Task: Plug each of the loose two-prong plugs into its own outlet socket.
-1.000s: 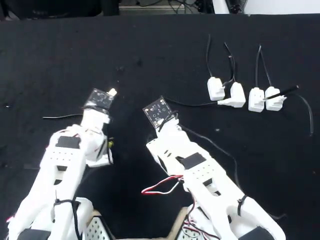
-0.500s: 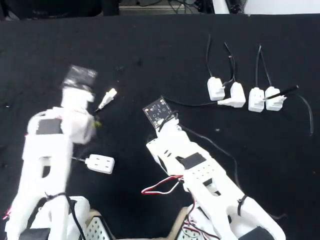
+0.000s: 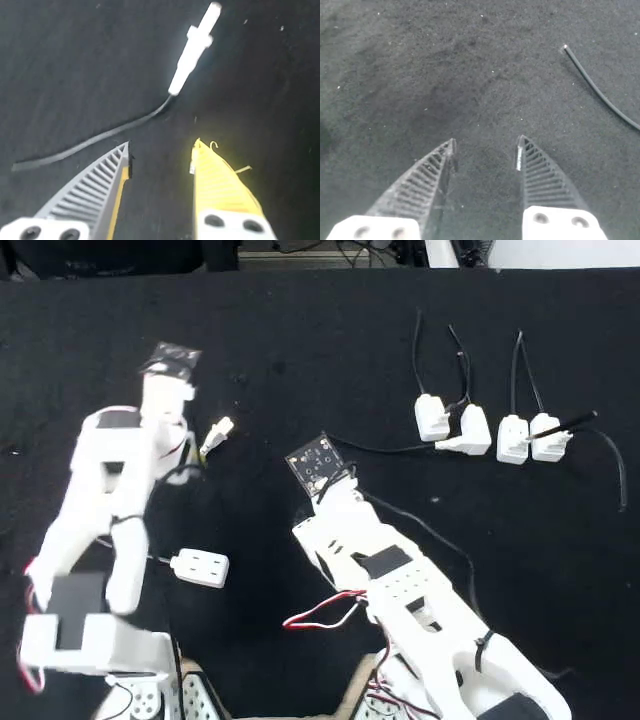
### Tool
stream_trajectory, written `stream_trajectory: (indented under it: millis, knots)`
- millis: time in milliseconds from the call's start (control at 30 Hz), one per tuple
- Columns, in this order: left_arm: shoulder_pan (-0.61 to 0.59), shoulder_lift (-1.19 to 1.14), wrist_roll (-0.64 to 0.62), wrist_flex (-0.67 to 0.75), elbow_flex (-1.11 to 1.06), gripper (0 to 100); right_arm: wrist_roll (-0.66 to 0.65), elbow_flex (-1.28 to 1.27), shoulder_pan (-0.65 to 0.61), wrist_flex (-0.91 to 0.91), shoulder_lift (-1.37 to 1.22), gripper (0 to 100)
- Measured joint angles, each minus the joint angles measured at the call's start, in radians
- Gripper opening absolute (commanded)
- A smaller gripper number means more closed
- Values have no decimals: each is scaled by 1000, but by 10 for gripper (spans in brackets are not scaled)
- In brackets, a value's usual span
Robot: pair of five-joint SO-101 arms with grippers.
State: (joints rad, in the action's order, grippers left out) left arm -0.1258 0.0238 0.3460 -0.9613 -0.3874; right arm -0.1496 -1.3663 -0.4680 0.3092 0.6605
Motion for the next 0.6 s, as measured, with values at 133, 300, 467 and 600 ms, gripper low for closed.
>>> stream_trajectory:
  millis: [133, 300, 467, 600]
  knots:
    - [29, -152, 0, 8, 150, 206, 0, 0, 0, 0, 0, 183]
    - [60, -322, 0, 8, 302, 206, 0, 0, 0, 0, 0, 183]
    - [74, -443, 0, 8, 396, 202, 0, 0, 0, 0, 0, 183]
    - [74, -471, 0, 8, 420, 148, 0, 0, 0, 0, 0, 183]
